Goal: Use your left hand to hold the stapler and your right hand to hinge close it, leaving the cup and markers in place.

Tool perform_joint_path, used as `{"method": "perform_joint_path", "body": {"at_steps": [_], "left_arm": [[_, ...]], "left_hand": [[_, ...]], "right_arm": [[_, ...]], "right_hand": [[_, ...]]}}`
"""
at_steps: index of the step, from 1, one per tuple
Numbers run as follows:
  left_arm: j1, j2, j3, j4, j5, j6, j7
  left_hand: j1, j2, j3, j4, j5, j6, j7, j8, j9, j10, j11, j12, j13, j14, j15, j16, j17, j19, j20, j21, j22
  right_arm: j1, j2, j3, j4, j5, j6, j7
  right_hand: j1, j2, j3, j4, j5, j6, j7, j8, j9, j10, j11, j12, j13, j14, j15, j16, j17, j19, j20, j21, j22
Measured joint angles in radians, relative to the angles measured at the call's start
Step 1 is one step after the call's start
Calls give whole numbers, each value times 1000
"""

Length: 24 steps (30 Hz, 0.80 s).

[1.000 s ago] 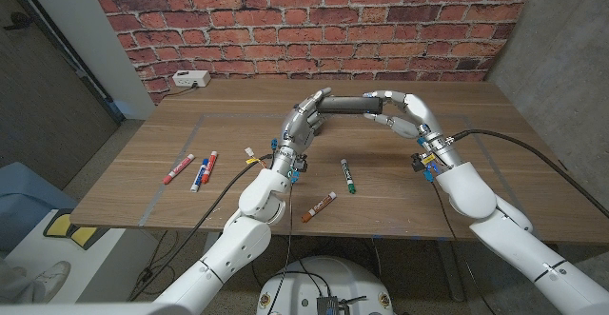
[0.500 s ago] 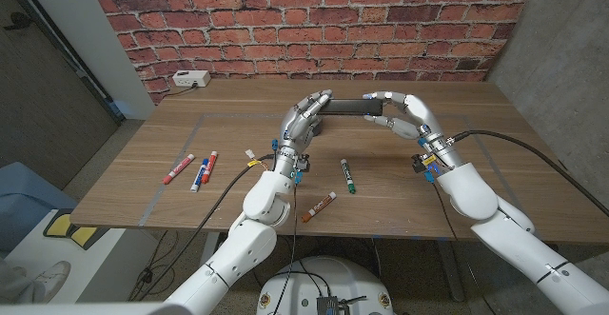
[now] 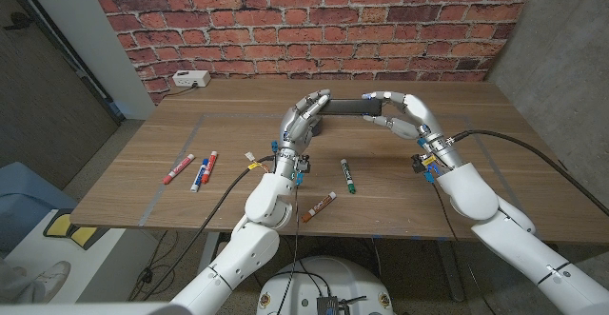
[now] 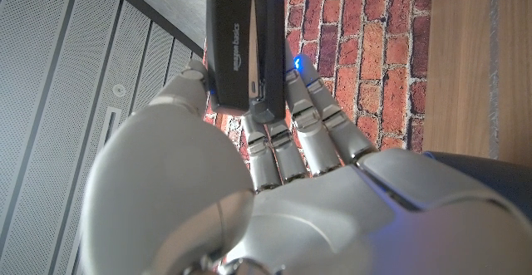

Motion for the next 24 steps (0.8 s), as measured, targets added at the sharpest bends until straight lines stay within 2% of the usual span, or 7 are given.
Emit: {"method": "perform_joint_path", "body": {"at_steps": [2, 3, 5, 9, 16, 21, 24], "left_arm": [[-1, 2, 0, 2, 0, 0, 0], [-1, 4, 0, 4, -12, -8, -20], [-1, 6, -1, 7, -16, -9, -25], [-2, 13, -2, 10, -44, -11, -52], [-3, 23, -4, 13, -87, -11, -90], [0, 24, -8, 17, -116, -11, -115], [4, 24, -11, 18, -136, -16, -131]], "left_hand": [[6, 12, 8, 8, 0, -15, 5, -14, -4, -4, 4, -16, -12, 0, 0, -12, -14, -6, -2, 11, 2], [22, 30, 9, 9, -3, -18, 9, -17, -5, -4, 4, -19, -15, -4, -3, -15, -20, -10, 2, 11, 2], [21, 31, 9, 9, 0, -19, 8, -17, -8, -4, 4, -23, -18, -4, -3, -16, -22, -11, 4, 11, 2], [17, 35, 25, 25, 1, -49, -2, -42, -13, -37, -3, -50, -31, -10, -7, -20, -31, -38, 5, 33, 6], [15, 38, 66, 64, 1, -119, -34, -96, -19, -126, -16, -111, -52, 14, 20, -7, -18, -107, 9, 87, 30], [13, 39, 96, 91, 0, -125, -30, -103, -12, -137, -12, -115, -51, 5, 13, -25, -19, -147, 11, 119, 48], [13, 39, 100, 95, 0, -119, -13, -103, -8, -129, -3, -115, -49, 2, 11, -34, -30, -147, 11, 130, 48]], "right_arm": [[0, 0, 0, 0, -2, -4, 0], [1, 2, -1, -4, -3, -6, -1], [2, 3, -2, -4, -4, -10, -1], [8, 6, -10, -8, -8, -18, -2], [13, 10, -19, -18, -18, -35, -8], [17, 13, -27, -28, -27, -52, -14], [20, 17, -35, -36, -35, -65, -20]], "right_hand": [[0, 0, 0, 0, -1, 0, 0, 0, 0, 0, 0, 0, 0, 0, 0, 0, 0, 0, 0, 0, 0], [0, 0, 0, 0, -1, 0, 0, 0, 0, 0, 0, 0, 0, 0, 0, 0, 0, 0, 0, 0, 0], [0, 0, 0, 0, -1, 0, 0, 0, 0, 0, 0, 0, 0, 0, 0, 0, 0, 0, 0, 0, 0], [0, 0, 0, 0, -2, 0, 0, -1, 0, 0, 0, 0, 5, 0, 0, 0, 0, 0, 0, 0, 0], [0, 0, 0, 0, -4, 0, 0, -4, 0, 0, 0, 0, 5, 0, 0, 0, 0, 0, 0, 0, 0], [0, 0, 0, 0, -1, 0, 0, -8, 3, 0, 0, 8, 5, 0, 0, 0, 5, 0, 0, 0, 0], [0, 0, 0, 0, -1, 0, 0, -8, 3, 0, 0, 8, 5, 0, 0, 0, 5, 0, 0, 0, 0]]}}
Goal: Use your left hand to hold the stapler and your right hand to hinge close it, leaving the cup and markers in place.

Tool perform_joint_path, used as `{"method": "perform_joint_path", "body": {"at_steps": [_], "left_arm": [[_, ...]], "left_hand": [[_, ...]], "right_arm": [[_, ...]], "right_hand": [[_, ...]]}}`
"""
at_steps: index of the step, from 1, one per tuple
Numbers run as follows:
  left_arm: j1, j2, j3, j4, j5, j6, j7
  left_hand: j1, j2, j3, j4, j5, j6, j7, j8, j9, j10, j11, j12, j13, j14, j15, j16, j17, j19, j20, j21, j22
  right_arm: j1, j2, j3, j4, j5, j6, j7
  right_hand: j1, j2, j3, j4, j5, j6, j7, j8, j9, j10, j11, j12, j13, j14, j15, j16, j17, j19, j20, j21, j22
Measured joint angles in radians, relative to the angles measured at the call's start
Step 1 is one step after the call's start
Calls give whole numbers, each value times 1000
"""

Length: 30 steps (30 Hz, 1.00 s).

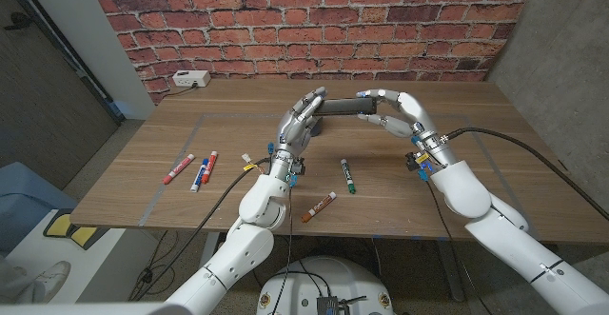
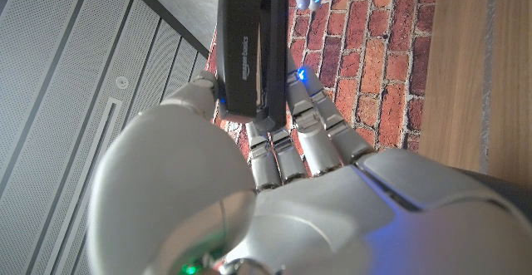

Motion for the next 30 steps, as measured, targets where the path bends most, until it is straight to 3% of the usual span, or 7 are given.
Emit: {"method": "perform_joint_path", "body": {"at_steps": [6, 7, 30], "left_arm": [[8, 1, -8, 5, -24, -7, -19], [8, 1, -9, 7, -40, -12, -33], [7, -11, -25, 46, -112, -20, -105]], "left_hand": [[0, 0, 3, 2, -4, 8, 8, 0, 5, 10, 3, 4, 4, -1, 0, -8, -8, -11, 0, 11, 0], [0, 0, 3, 2, -4, 7, 8, 0, 6, 14, 6, 4, 4, -22, 21, -8, -7, -11, 0, 14, 0], [0, 0, 11, 2, -8, 17, 17, 0, 11, 24, 5, 4, 1, -24, 22, -21, -21, -18, 3, 41, -1]], "right_arm": [[5, 6, -12, -9, -15, -27, -10], [9, 9, -20, -14, -18, -31, -12], [44, 14, -67, -10, -29, -69, -29]], "right_hand": [[0, 0, 0, 0, 0, 0, 0, -3, 0, 0, 0, 0, 0, 5, 5, 0, 0, 0, 0, 4, 0], [0, 0, 0, 0, 0, 0, 0, -3, 0, 0, 0, 0, 0, 5, 5, 0, 0, 0, 0, 4, 0], [0, 0, 0, 0, -7, 0, 0, -6, 0, 0, 0, 0, 0, 9, 1, 0, 0, 0, 0, 4, 0]]}}
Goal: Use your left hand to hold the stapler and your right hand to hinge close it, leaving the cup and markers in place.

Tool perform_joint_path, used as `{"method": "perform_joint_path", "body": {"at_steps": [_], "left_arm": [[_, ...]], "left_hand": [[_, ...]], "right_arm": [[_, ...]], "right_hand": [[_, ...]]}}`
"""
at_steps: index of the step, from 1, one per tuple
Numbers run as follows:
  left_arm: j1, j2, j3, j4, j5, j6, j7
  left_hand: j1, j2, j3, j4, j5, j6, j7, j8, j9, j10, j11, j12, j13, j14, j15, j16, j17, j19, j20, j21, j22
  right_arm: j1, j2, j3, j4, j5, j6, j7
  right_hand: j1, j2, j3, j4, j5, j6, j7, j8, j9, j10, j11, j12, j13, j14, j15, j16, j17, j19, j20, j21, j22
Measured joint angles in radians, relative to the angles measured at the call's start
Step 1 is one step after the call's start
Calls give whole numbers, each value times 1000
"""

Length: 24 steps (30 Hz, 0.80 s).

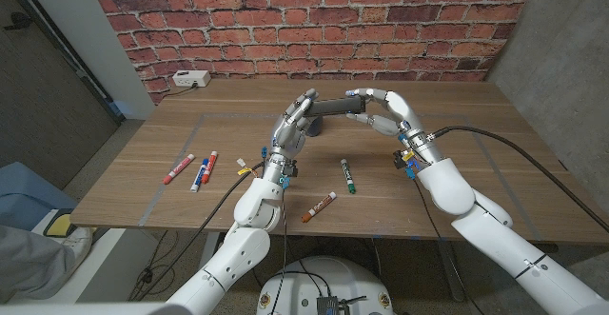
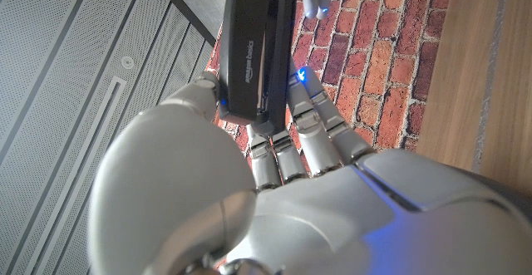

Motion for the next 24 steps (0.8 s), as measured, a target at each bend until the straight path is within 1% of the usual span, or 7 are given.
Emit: {"method": "perform_joint_path", "body": {"at_steps": [5, 7, 16, 20, 24], "left_arm": [[5, 0, -1, 0, -3, 1, -3], [6, -1, -1, 0, -3, 1, -3], [13, -2, -1, -6, -4, 2, -6], [16, -2, 0, -9, -4, 2, -6], [19, -3, 0, -11, -4, 1, -7]], "left_hand": [[0, 0, 0, 0, -1, -4, 7, 0, 0, 3, 3, 0, 2, 0, 0, -1, -3, 0, 0, 4, -2], [0, 0, 0, 0, 2, -4, 7, -7, 0, 3, 3, 0, 2, 0, 0, -3, -3, 0, 0, 11, -2], [0, 0, 0, 0, 2, -4, 7, -7, 0, 3, 3, 0, 2, 0, 0, -6, -8, 0, 0, 18, -3], [0, 0, 0, 0, 2, -4, 7, -7, 0, 3, 3, 0, 2, 2, 2, -8, -9, -5, -5, 23, -7], [0, 0, 0, 0, 2, -4, 7, -7, 5, 3, 3, 0, 2, 2, 2, -12, -12, -11, 0, 30, -7]], "right_arm": [[-4, -5, -3, -3, 3, -4, -3], [-5, -5, -3, -3, 4, -4, -5], [-17, -14, -2, -15, 5, -6, -11], [-18, -14, -2, -17, 5, -6, -13], [-18, -14, -2, -17, 5, -6, -14]], "right_hand": [[1, -1, 0, 0, 4, 0, 0, 0, 0, 0, 0, 0, 0, 0, 0, 0, 0, 0, 0, 0, 0], [3, -3, 0, 0, 4, 0, 0, 0, 0, 0, 0, 0, 0, 0, 0, 0, 0, 0, 0, 0, 0], [4, -4, 0, 0, 4, 0, 0, -2, 0, 0, 0, 0, 0, 0, 0, 0, 0, 4, -4, 0, 0], [4, -4, 0, 0, 4, 0, 0, -2, 0, 0, 0, 0, 0, 0, 0, 0, 0, 4, -4, 0, 0], [4, -4, 0, 0, 4, 0, 0, -3, 0, 0, 0, 0, 0, 0, 0, 0, 0, 4, -4, 0, 0]]}}
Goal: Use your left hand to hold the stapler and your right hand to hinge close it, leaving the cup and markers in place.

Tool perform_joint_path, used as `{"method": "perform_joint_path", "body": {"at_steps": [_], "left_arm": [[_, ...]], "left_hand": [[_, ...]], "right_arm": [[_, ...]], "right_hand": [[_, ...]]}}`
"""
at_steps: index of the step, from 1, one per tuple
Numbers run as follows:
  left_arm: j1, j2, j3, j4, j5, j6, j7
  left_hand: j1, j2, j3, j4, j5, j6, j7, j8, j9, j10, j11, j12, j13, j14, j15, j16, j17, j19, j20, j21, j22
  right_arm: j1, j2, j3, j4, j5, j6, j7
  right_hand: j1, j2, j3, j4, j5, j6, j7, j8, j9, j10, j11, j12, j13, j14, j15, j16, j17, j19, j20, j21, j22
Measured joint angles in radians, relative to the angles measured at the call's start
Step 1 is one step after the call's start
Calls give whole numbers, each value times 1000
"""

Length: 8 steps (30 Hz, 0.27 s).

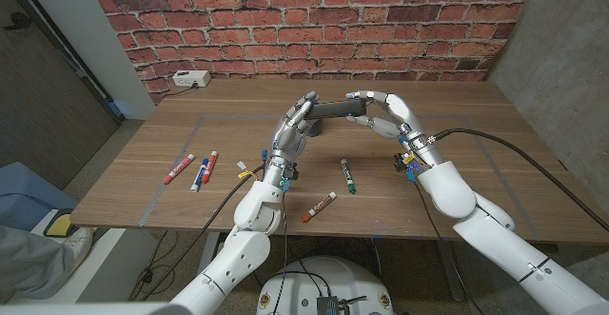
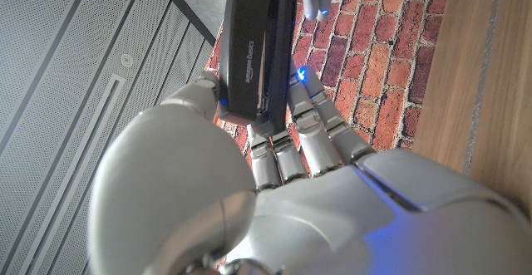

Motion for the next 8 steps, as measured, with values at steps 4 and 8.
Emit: {"method": "perform_joint_path", "body": {"at_steps": [4, 8], "left_arm": [[2, 0, 0, -2, 0, -1, 0], [4, 0, 0, -4, 0, -2, 0]], "left_hand": [[0, 0, 0, 0, 0, 0, 0, -9, 0, 0, 0, 0, 0, 0, 0, 0, -2, 0, 0, 7, 0], [0, 0, 0, 0, -2, 0, 0, -9, 0, 0, 0, -4, 0, 2, 2, -3, -2, 0, 0, 11, -5]], "right_arm": [[0, 0, -1, 0, 0, 1, 0], [0, 0, -2, 0, 0, 3, 0]], "right_hand": [[0, 0, 0, 0, 0, 0, 0, -3, 0, 0, 0, 0, 0, 0, 0, 0, 0, 0, 0, 0, 0], [0, 0, 0, 0, 0, 0, 0, -3, 0, 0, 0, 0, 0, 0, 0, 0, 2, 0, 0, 0, 0]]}}
